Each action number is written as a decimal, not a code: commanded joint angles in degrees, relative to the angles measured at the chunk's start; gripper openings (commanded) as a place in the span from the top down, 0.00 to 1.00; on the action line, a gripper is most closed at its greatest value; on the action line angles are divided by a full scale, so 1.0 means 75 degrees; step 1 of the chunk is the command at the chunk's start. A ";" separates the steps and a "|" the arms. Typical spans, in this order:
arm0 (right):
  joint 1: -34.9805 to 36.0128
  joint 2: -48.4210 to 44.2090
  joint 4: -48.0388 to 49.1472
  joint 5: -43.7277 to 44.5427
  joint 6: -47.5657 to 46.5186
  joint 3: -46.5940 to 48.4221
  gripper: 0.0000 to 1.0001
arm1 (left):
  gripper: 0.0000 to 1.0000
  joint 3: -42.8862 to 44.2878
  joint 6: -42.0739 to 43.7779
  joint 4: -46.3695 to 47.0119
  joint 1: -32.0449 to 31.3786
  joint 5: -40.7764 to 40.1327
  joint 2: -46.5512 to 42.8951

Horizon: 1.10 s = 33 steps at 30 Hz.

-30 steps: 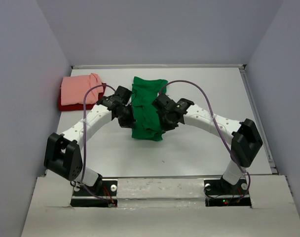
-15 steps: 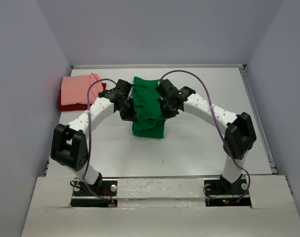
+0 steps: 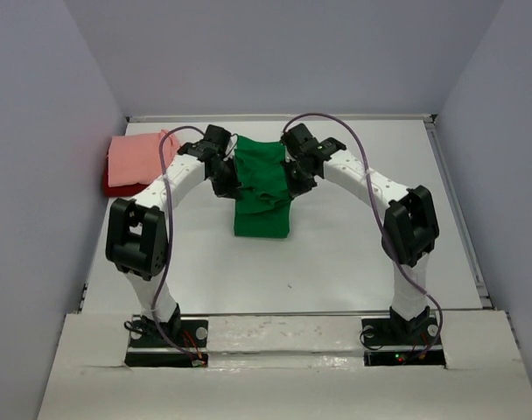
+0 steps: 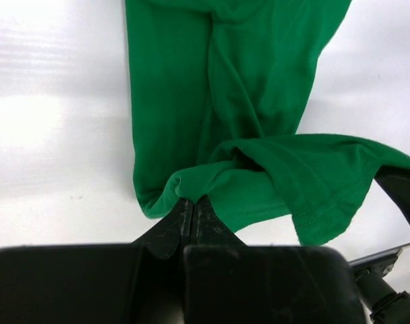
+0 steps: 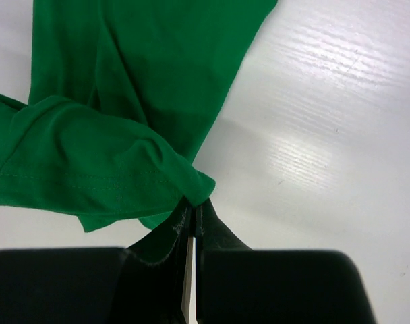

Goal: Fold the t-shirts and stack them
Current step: Fold the tshirt

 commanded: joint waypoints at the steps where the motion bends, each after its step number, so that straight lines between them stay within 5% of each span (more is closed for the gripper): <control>1: -0.0295 0.0343 0.0063 -0.0521 -0.0444 0.0678 1.00 | 1.00 0.0863 0.0253 -0.0039 0.0160 0.0311 0.0495; 10: -0.0600 0.1410 0.0028 -0.1225 -0.0842 0.1615 0.99 | 1.00 0.1801 0.0371 -0.0040 0.0335 0.0523 0.1726; 12: -0.0671 0.1667 -0.0018 -0.1481 -0.0971 0.1918 0.91 | 1.00 0.1965 0.0394 -0.0040 0.0359 0.0511 0.1867; 13: -0.0671 0.1727 -0.0042 -0.1471 -0.0983 0.2014 0.71 | 1.00 0.2001 0.0406 -0.0051 0.0371 0.0500 0.1937; 14: -0.0752 0.1762 -0.0031 -0.1494 -0.1006 0.2084 0.62 | 1.00 0.2024 0.0418 -0.0028 0.0394 0.0499 0.1973; 19: -0.0904 0.2124 -0.0089 -0.1846 -0.1241 0.2751 0.41 | 0.97 0.2211 0.0278 0.0065 0.0628 0.0487 0.2043; 26: -0.1069 0.2711 -0.0486 -0.1787 -0.1265 0.3818 0.41 | 0.94 0.3289 0.0301 -0.0122 0.0746 0.0043 0.2383; 33: -0.1069 0.1856 -0.0031 -0.2221 -0.1030 0.2649 0.54 | 0.91 0.3501 0.0382 -0.0098 0.0757 0.0932 0.2664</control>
